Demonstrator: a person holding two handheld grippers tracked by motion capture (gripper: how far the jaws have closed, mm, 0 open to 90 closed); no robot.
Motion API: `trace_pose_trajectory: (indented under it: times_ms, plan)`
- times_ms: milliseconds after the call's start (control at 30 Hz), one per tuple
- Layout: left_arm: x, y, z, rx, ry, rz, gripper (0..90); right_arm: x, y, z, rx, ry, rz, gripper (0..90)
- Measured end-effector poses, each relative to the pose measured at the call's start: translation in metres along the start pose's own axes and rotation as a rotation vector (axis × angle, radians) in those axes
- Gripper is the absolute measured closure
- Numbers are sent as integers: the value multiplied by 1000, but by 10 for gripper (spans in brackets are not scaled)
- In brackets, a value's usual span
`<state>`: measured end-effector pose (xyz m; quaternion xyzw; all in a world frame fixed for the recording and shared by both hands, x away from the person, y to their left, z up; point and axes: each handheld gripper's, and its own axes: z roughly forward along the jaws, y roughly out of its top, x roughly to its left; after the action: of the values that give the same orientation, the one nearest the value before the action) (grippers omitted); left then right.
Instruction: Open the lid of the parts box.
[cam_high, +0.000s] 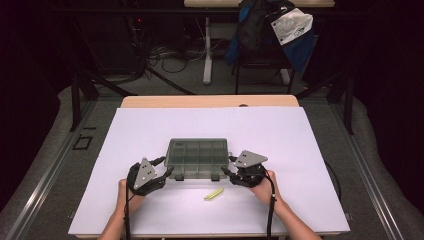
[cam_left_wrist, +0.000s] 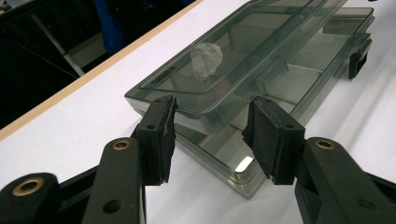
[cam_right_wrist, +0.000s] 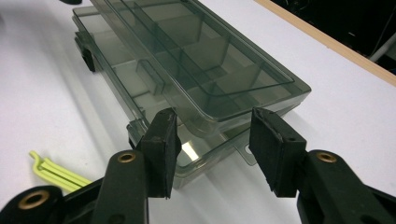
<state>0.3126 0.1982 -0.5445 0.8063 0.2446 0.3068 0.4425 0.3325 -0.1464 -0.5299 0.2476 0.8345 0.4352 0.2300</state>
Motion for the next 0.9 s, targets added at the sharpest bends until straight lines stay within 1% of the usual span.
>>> trace_pose_trajectory:
  times_ms: [67, 200, 267, 333, 567, 733, 900]
  plan:
    - [0, 0, 0, -4, 4, -4, 517, 1, 0, 0, -1, -9, -9, 531]
    - [0, 0, 0, -11, 7, -9, 523, 0, 0, -1, -11, -14, -6, 538]
    - [0, 0, 0, -13, 10, -9, 527, 0, 0, -1, -5, -17, -7, 542]
    - [0, 1, 0, -16, 14, -10, 530, 0, 0, -1, -18, -23, -7, 547]
    - [0, 1, -1, -24, 24, -11, 545, -1, 0, -2, -33, -27, 5, 570]
    - [1, 1, 0, -34, 29, -28, 555, -1, 1, -2, -44, -34, 11, 580]
    - [2, 2, 0, -35, 35, -25, 559, -2, 2, -2, -48, -40, 9, 586]
